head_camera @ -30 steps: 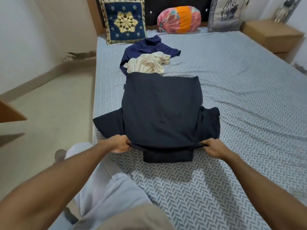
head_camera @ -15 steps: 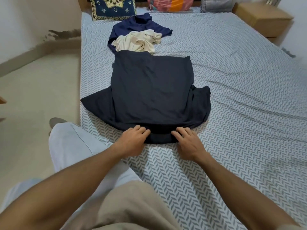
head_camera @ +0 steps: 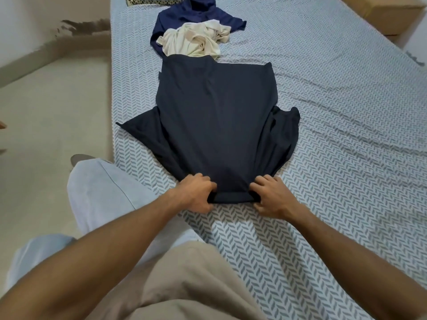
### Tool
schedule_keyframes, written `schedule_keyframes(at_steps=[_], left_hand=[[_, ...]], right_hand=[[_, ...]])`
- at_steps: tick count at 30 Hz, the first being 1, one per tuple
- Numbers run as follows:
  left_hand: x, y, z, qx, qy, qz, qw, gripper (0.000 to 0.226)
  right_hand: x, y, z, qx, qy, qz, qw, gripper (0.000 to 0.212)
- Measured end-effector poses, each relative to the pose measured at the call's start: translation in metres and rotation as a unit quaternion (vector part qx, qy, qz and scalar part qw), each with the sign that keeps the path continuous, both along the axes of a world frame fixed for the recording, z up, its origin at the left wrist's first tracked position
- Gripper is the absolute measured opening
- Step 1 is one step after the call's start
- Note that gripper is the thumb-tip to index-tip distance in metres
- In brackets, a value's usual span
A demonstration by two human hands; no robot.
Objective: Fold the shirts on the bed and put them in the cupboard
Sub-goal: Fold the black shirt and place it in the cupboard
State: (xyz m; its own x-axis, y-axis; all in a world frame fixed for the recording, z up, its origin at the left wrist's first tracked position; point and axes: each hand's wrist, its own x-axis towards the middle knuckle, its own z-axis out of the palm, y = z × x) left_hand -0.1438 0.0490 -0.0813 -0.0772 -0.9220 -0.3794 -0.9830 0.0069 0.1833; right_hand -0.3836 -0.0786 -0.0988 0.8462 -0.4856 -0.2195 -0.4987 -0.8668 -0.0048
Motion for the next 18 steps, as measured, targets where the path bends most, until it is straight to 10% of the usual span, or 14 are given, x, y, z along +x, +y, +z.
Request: schedule_keyframes(at_steps=[7, 14, 18], left_hand=[[0.038, 0.004, -0.002, -0.031, 0.208, 0.165, 0.964, 0.032], [0.129, 0.017, -0.007, -0.22, 0.266, 0.496, 0.797, 0.014], [0.191, 0.024, -0.023, -0.21, 0.357, 0.618, 0.668, 0.012]], right_hand=[[0.039, 0.005, 0.015, 0.005, -0.007, -0.04, 0.999, 0.081], [0.175, 0.029, 0.025, 0.079, -0.116, -0.01, 0.99, 0.029], [0.26, 0.047, 0.024, 0.149, -0.126, -0.042, 0.98, 0.034]])
